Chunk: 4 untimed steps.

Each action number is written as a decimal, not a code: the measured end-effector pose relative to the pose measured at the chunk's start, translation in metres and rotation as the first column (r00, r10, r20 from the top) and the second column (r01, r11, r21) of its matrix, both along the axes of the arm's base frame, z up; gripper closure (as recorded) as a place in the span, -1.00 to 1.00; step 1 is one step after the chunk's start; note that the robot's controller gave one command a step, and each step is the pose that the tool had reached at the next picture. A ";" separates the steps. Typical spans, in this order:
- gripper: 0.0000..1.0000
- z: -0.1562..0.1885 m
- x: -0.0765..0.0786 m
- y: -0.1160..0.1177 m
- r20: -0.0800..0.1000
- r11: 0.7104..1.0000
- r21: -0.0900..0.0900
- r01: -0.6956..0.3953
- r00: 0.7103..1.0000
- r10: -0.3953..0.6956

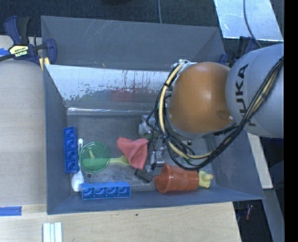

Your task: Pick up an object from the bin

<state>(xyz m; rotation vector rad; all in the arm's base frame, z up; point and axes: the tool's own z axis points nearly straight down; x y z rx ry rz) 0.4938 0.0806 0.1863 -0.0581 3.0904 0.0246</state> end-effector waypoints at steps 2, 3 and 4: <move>-1.00 -0.036 0.022 0.027 0.010 0.969 -0.013 -0.248 0.969 0.248; -1.00 -0.048 0.028 -0.002 0.003 1.000 0.000 -0.014 1.000 0.014; -1.00 -0.063 0.040 -0.019 0.004 0.997 0.006 0.075 0.997 -0.075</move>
Offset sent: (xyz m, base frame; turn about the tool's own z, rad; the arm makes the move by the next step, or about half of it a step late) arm 0.0252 0.0302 -0.0374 -0.2578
